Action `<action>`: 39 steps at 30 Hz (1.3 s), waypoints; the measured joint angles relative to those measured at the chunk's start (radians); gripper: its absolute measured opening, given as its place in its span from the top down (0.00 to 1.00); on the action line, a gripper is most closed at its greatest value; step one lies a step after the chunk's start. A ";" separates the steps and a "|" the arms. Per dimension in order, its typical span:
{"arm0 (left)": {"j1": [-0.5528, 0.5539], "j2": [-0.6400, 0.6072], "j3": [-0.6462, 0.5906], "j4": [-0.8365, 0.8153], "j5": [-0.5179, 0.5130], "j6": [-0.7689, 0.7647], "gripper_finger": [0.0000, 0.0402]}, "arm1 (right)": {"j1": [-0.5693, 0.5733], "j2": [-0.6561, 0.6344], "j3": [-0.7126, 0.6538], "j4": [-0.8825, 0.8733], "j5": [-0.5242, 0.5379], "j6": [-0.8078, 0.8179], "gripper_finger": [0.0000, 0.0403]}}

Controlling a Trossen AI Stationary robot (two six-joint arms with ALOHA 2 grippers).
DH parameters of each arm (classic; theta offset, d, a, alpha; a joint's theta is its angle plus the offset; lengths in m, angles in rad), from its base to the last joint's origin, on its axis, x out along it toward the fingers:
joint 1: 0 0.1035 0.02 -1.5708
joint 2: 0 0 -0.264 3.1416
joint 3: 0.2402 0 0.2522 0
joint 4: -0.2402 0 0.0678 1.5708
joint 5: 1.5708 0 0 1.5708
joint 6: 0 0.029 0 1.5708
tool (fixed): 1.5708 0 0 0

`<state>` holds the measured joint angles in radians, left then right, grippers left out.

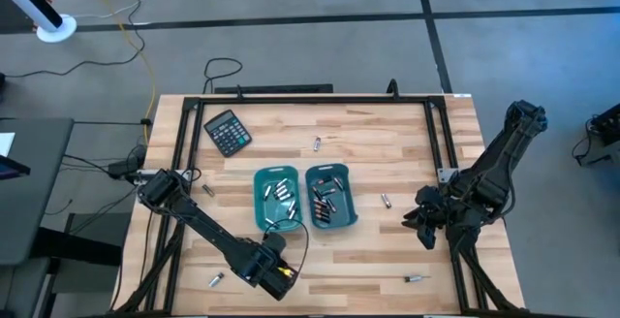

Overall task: Sort batteries
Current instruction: Put the black battery into the blue bin

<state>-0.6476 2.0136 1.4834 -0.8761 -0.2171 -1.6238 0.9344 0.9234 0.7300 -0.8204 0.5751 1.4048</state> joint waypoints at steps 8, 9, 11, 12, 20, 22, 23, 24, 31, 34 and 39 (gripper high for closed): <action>0.000 0.026 -0.002 0.001 0.007 0.001 0.60 | 0.000 0.000 0.000 0.002 0.000 -0.015 0.69; 0.000 0.032 -0.001 0.008 0.012 -0.001 0.60 | 0.000 0.000 0.000 0.002 0.000 -0.015 0.69; -0.001 0.035 -0.001 0.006 0.016 -0.016 0.60 | 0.000 0.000 0.000 0.002 0.000 -0.017 0.69; -0.003 0.036 -0.001 0.003 0.016 -0.016 0.60 | 0.000 0.000 0.000 0.002 0.000 -0.018 0.69; -0.005 0.035 -0.001 -0.039 0.023 -0.016 0.60 | 0.000 0.000 0.000 0.005 0.000 -0.018 0.69; -0.005 0.035 -0.001 -0.046 0.023 -0.021 0.60 | 0.000 0.000 0.000 0.008 0.000 -0.018 0.69; -0.005 0.035 -0.001 -0.052 0.023 -0.028 0.60 | 0.000 0.000 0.000 0.007 0.000 -0.019 0.69; -0.005 0.035 0.000 -0.060 0.023 -0.035 0.60 | 0.000 0.000 0.000 0.007 0.000 -0.019 0.69; -0.006 0.073 0.002 -0.060 0.072 -0.076 0.72 | 0.000 0.000 0.000 0.006 0.000 -0.028 0.69; -0.009 0.102 0.003 -0.039 0.096 -0.078 0.84 | 0.001 0.000 0.000 0.011 0.000 -0.050 0.69; -0.027 0.115 0.024 -0.050 0.090 -0.170 0.91 | 0.003 0.000 0.000 0.022 0.000 -0.070 0.69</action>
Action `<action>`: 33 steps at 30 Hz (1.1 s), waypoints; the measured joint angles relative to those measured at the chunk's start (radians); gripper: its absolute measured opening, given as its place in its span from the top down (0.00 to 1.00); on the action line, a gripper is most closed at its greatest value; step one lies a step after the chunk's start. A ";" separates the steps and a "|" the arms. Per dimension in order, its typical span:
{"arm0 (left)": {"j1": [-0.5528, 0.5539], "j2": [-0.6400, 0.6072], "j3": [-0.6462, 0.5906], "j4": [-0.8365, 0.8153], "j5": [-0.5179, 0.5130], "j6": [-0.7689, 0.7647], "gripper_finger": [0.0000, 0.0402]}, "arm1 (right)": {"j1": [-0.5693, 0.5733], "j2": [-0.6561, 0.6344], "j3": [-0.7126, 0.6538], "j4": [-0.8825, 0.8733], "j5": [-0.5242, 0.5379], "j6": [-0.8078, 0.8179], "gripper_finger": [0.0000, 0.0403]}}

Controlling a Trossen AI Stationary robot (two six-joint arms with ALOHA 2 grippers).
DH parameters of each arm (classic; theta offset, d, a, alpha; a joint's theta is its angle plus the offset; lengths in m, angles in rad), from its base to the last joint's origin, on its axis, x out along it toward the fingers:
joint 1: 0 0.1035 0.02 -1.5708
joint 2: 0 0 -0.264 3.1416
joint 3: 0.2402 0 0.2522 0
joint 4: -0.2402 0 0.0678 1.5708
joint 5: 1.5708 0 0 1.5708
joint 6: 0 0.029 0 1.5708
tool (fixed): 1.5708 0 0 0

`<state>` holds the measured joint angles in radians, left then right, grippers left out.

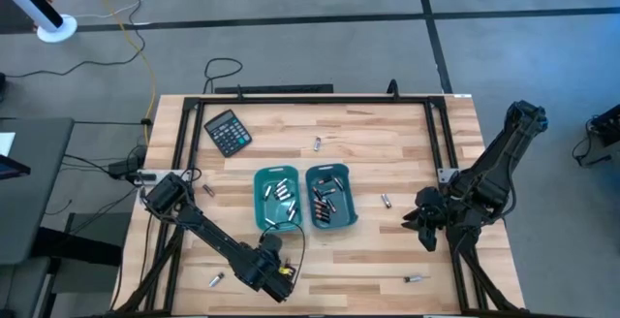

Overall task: Sort batteries
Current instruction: Put the black battery into the blue bin

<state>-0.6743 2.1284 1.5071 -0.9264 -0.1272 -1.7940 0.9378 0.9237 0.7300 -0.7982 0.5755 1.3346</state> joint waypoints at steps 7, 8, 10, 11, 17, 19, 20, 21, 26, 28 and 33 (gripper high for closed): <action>-0.031 -0.087 0.167 -0.276 -0.077 -0.088 0.91 | 0.013 0.000 0.000 0.001 -0.001 -0.003 0.69; -0.031 -0.100 0.201 -0.321 -0.100 -0.088 0.91 | 0.013 0.000 0.000 0.000 -0.001 -0.005 0.69; -0.028 -0.108 0.268 -0.405 -0.152 -0.075 0.91 | 0.016 0.000 0.000 0.000 -0.001 -0.007 0.69; -0.023 -0.106 0.303 -0.442 -0.185 -0.058 0.91 | 0.018 0.000 0.000 0.000 -0.001 -0.007 0.69; 0.087 -0.117 0.502 -0.534 -0.277 0.226 0.91 | 0.019 0.000 0.000 0.000 -0.002 -0.008 0.69; 0.156 -0.113 0.526 -0.497 -0.277 0.355 0.91 | 0.019 0.000 0.000 0.000 -0.002 -0.007 0.69; 0.191 -0.112 0.531 -0.465 -0.277 0.424 0.91 | 0.019 0.000 0.000 0.000 -0.002 -0.003 0.69; 0.227 -0.112 0.535 -0.429 -0.279 0.500 0.91 | 0.019 0.000 0.000 0.000 -0.002 -0.001 0.69; 0.388 -0.096 0.532 -0.168 -0.265 0.857 0.91 | 0.016 0.000 0.000 0.028 -0.001 0.014 0.69; 0.438 -0.077 0.534 -0.106 -0.240 0.974 0.91 | 0.013 0.000 0.000 0.029 -0.001 0.034 0.69; 0.550 0.004 0.534 -0.043 -0.131 1.130 0.91 | -0.005 0.013 0.000 0.024 -0.001 0.103 0.69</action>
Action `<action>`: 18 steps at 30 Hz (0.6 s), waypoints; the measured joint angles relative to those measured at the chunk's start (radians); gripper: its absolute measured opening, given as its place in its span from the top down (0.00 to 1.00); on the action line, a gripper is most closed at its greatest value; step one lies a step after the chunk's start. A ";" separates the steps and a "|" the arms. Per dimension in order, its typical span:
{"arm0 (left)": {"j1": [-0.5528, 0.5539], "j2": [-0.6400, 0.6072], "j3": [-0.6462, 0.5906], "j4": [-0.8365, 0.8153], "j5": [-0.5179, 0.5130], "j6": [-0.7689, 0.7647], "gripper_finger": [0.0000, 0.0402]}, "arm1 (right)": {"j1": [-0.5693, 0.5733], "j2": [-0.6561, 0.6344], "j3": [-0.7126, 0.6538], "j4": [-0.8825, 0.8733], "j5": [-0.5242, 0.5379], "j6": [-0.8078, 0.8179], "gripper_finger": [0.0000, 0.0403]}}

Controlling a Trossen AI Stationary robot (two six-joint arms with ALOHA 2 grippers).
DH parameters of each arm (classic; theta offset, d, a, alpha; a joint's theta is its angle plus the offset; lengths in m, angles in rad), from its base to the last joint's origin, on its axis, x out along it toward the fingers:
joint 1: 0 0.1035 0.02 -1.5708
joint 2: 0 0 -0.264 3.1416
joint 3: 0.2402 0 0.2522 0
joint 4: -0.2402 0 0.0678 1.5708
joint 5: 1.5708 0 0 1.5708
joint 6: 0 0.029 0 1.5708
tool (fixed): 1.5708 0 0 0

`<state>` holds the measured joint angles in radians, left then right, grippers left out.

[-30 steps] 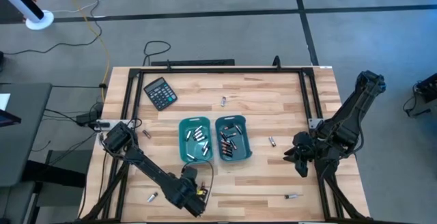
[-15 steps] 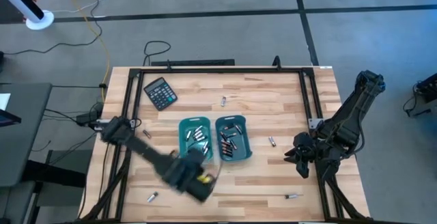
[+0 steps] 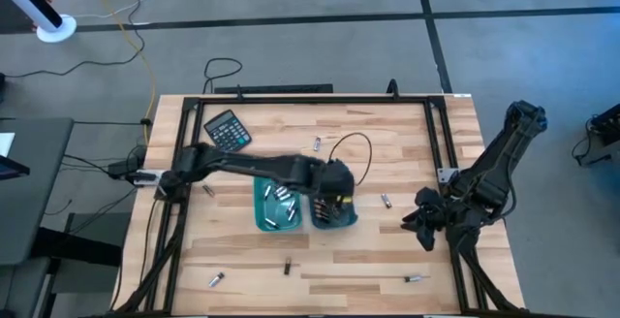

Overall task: Sort batteries
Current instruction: Put the black battery into the blue bin

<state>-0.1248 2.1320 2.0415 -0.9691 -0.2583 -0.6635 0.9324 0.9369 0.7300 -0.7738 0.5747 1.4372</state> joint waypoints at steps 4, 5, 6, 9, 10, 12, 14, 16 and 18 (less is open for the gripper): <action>0.056 0.075 0.000 -0.007 0.084 0.092 0.91 | -0.023 0.026 0.000 0.000 0.000 0.053 0.69; 0.066 0.091 0.000 -0.007 0.101 0.111 0.91 | -0.030 0.034 0.000 0.000 0.000 0.065 0.69; 0.073 0.106 0.000 -0.007 0.112 0.124 0.91 | -0.037 0.042 0.000 0.000 0.000 0.081 0.69; 0.094 0.144 0.000 -0.010 0.148 0.162 0.91 | -0.060 0.066 0.000 0.000 0.000 0.132 0.69; 0.099 0.156 0.000 -0.015 0.153 0.176 0.91 | -0.068 0.075 0.000 0.000 0.001 0.148 0.69; 0.106 0.170 0.000 -0.022 0.155 0.205 0.91 | -0.083 0.087 0.000 0.001 0.000 0.169 0.69; 0.107 0.178 0.000 -0.026 0.154 0.230 0.90 | -0.098 0.098 0.000 0.002 0.001 0.186 0.69; 0.106 0.178 -0.001 -0.028 0.155 0.261 0.88 | -0.111 0.105 0.000 0.002 0.002 0.202 0.69; 0.106 0.177 -0.014 -0.010 0.154 0.299 0.86 | -0.121 0.110 0.000 0.002 0.003 0.221 0.69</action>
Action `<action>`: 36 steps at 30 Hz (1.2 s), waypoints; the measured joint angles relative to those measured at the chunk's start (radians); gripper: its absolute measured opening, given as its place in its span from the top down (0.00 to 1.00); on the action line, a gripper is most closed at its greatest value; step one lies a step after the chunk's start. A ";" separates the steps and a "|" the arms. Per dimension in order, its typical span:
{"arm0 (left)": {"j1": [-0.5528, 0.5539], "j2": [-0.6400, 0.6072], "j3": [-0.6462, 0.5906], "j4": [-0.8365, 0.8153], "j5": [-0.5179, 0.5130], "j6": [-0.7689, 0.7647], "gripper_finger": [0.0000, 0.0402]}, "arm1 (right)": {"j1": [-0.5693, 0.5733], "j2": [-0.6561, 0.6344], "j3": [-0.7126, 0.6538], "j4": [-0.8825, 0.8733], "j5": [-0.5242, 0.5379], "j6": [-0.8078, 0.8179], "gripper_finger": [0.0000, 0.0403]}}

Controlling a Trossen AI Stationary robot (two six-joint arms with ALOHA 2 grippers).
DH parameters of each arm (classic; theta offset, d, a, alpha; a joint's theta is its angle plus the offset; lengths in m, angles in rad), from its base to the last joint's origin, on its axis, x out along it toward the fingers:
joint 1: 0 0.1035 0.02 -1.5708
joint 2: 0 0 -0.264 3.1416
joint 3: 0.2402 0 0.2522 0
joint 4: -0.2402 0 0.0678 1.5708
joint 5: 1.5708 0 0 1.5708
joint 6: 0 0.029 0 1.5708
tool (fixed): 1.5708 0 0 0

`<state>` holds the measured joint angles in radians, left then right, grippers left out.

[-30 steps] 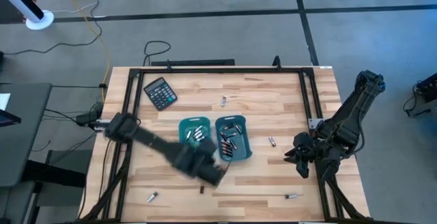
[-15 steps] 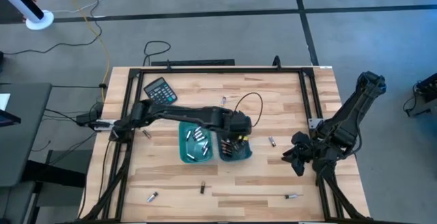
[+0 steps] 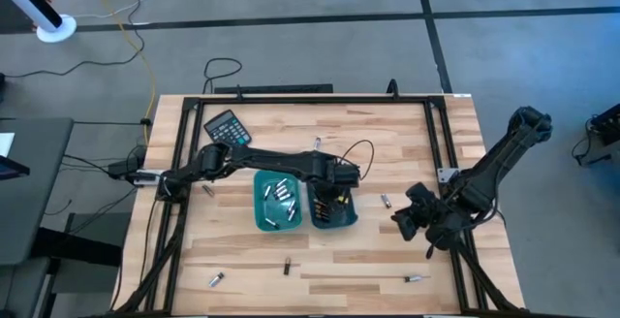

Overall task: Sort batteries
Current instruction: Put the black battery into the blue bin, then put the silver battery into the green bin

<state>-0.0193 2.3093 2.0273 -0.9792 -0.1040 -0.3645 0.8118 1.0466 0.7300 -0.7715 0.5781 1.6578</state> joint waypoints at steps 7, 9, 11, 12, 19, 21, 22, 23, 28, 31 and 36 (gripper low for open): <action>0.007 0.001 -0.001 -0.003 0.003 0.110 0.83 | -0.026 0.002 0.000 0.000 0.000 0.044 0.69; 0.009 0.001 0.007 -0.018 0.015 0.133 0.83 | -0.032 0.001 0.000 0.002 0.000 0.047 0.69; 0.010 0.001 0.013 -0.020 0.021 0.140 0.82 | -0.041 0.001 0.000 0.002 0.000 0.051 0.69; 0.011 0.000 0.014 -0.019 0.022 0.138 0.82 | -0.045 0.002 0.000 0.002 0.000 0.052 0.69; 0.016 0.000 0.014 -0.017 0.077 0.134 0.80 | -0.062 0.001 0.000 -0.008 0.000 0.038 0.69; 0.016 0.000 0.014 -0.017 0.077 0.128 0.77 | -0.062 0.001 0.000 -0.009 0.000 0.021 0.69; 0.018 0.000 0.014 -0.017 0.077 0.122 0.76 | -0.062 0.001 0.000 -0.009 0.000 0.012 0.69; 0.020 0.000 0.014 -0.016 0.077 0.114 0.74 | -0.062 0.001 0.000 -0.009 0.000 0.000 0.69; 0.027 0.000 0.014 -0.015 0.074 0.089 0.69 | -0.062 0.001 0.000 -0.010 0.000 -0.071 0.69; 0.026 -0.008 0.030 -0.037 0.073 0.088 0.68 | -0.062 -0.002 0.000 -0.010 0.000 -0.122 0.69; 0.028 -0.028 0.149 -0.096 0.073 0.087 0.68 | -0.055 -0.034 -0.014 -0.057 0.000 -0.174 0.69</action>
<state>0.0084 2.2810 2.1760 -1.0752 -0.0308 -0.2771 0.7568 1.0128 0.7156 -0.8288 0.5785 1.4834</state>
